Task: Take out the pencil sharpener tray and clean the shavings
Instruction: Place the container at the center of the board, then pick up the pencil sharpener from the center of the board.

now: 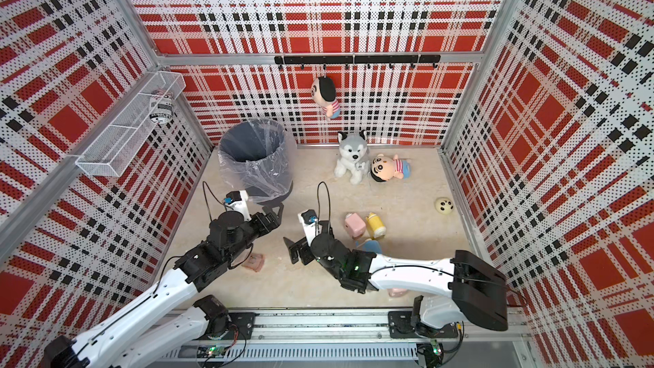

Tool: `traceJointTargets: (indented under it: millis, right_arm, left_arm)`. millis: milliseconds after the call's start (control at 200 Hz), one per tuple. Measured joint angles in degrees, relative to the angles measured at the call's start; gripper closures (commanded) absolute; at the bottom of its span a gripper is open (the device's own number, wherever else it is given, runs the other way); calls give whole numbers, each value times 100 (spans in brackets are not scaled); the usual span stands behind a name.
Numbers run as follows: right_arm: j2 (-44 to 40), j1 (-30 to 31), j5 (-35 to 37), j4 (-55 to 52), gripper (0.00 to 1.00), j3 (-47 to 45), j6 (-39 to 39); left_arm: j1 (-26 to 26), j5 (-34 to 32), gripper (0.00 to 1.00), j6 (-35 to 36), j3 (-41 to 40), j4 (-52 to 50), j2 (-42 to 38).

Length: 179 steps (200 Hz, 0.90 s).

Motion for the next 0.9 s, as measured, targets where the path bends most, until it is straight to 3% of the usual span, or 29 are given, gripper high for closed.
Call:
traceJointTargets:
  millis: [271,511,897]
  right_arm:
    - [-1202,-678,597,-1113,0,-516,660]
    - [-1727,-1287,730,-2004,0,-678,1274]
    - [-2723,-2094,1029,-3108,0,-767,1735]
  left_arm:
    - [-789,-271,2,-487,52,586,1058]
    - [-1405,-483,2,-979,651,782,2168]
    - [-1851,-214,2,-2214,3005,-61,4612]
